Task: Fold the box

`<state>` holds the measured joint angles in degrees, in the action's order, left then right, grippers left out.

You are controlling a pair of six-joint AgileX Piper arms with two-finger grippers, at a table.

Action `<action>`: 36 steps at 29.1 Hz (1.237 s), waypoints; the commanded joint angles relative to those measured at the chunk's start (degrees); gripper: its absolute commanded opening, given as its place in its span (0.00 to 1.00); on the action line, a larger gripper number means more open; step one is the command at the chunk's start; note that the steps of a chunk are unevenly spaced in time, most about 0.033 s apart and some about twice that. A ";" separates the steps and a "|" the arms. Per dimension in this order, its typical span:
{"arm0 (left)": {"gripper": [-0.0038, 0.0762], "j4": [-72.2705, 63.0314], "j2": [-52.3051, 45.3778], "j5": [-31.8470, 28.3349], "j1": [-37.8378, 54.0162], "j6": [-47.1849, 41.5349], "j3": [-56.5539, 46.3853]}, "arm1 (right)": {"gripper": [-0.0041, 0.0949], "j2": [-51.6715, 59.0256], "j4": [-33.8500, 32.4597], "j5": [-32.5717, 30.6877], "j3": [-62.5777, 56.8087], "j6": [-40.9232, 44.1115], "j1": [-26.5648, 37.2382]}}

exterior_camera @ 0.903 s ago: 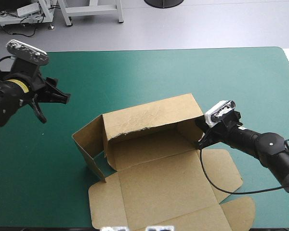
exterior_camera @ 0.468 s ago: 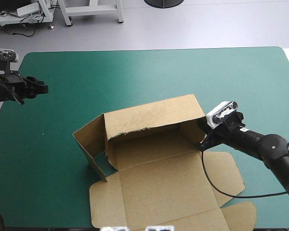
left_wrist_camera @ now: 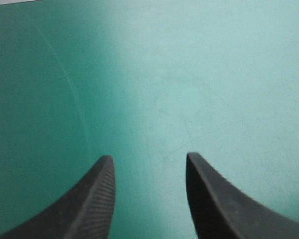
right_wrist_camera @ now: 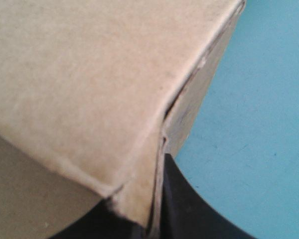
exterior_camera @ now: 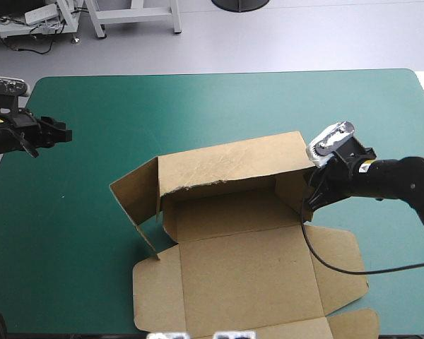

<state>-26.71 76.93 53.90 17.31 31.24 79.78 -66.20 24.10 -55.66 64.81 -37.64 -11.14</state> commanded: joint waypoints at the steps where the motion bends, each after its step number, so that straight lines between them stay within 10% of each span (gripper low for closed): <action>1: 0.46 -1.97 -1.58 -3.13 0.09 0.29 0.92 | 0.02 -3.19 -2.21 -10.70 6.92 2.01 -0.05; 36: 0.45 -7.78 -1.58 -1.88 0.09 2.68 0.55 | 0.02 -46.75 -3.76 -14.97 40.05 7.36 -0.05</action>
<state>-31.63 76.93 54.03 17.31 33.84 78.67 -113.39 24.24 -62.35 104.97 -27.60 -11.14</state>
